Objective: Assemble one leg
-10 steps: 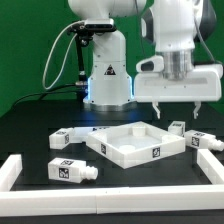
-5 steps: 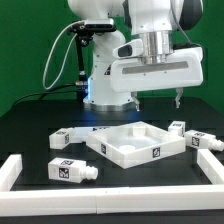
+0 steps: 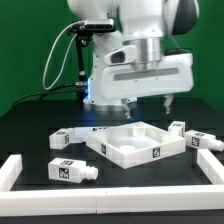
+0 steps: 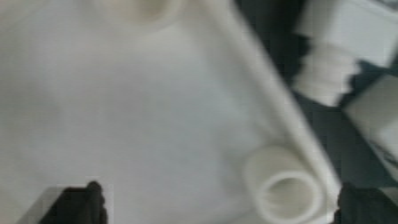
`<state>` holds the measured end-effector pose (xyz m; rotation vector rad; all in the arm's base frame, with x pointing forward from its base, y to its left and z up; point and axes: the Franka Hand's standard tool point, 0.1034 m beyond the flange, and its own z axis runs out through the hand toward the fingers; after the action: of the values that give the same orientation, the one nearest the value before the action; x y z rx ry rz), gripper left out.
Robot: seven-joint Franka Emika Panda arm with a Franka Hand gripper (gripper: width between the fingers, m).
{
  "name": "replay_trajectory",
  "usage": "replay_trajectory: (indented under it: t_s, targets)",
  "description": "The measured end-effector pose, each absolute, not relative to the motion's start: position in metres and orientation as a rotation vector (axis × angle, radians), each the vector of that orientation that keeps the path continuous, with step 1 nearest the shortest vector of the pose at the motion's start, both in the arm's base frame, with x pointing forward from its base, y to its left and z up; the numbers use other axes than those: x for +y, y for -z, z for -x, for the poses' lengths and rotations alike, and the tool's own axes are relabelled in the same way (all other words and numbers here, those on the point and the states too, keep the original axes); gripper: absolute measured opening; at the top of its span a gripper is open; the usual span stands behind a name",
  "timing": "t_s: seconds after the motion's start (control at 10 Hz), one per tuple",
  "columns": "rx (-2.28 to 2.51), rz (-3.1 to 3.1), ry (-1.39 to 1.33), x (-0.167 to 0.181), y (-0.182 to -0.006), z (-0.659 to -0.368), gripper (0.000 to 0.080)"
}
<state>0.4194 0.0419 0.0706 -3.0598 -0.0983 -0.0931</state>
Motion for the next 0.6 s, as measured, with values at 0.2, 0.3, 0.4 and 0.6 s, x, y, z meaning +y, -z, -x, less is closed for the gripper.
replay_trajectory:
  t_s: [0.2,0.3,0.4,0.6]
  targets:
    - [-0.413,3.058,0.081,0.017,-0.084,-0.464,0.0649]
    - [-0.524,3.052,0.102,0.005,-0.077,-0.47,0.0649]
    - [-0.444,3.058,0.1,0.0,-0.071,-0.461,0.0649]
    - [-0.452,3.058,0.093,0.0,-0.07,-0.459,0.0649]
